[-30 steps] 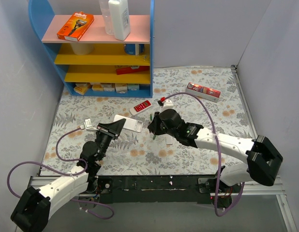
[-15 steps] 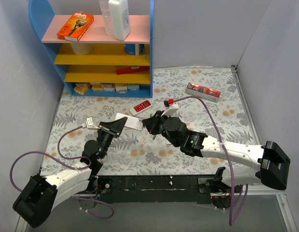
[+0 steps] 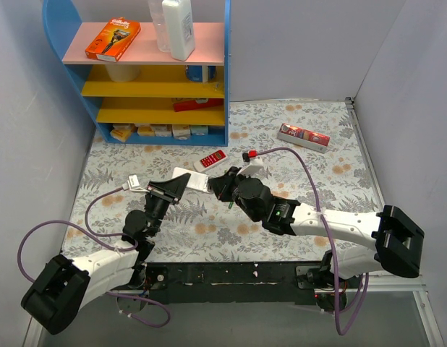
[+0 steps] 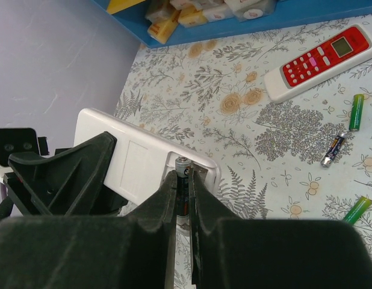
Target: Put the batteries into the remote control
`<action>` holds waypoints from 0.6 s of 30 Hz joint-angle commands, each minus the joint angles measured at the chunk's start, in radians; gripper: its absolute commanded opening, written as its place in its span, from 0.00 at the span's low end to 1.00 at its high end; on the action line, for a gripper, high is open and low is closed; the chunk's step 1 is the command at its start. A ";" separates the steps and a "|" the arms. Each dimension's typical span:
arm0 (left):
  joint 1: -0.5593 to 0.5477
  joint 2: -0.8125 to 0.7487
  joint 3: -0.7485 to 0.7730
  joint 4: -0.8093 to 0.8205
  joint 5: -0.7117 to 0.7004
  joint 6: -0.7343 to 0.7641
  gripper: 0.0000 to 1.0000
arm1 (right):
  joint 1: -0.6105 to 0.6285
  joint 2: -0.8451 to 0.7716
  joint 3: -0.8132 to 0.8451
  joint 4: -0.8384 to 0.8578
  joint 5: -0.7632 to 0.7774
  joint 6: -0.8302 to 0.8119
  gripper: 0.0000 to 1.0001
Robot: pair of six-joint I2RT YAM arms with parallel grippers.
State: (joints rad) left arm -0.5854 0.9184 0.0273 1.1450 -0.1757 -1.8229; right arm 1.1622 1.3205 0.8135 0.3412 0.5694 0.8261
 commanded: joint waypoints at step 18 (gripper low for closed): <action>-0.004 -0.062 -0.096 -0.635 -0.065 -0.064 0.00 | 0.005 -0.208 -0.102 -0.025 0.127 -0.082 0.01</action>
State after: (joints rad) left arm -0.5865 0.8688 0.0303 0.7853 -0.2047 -1.8534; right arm 1.1671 1.1778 0.7475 0.3332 0.6216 0.7811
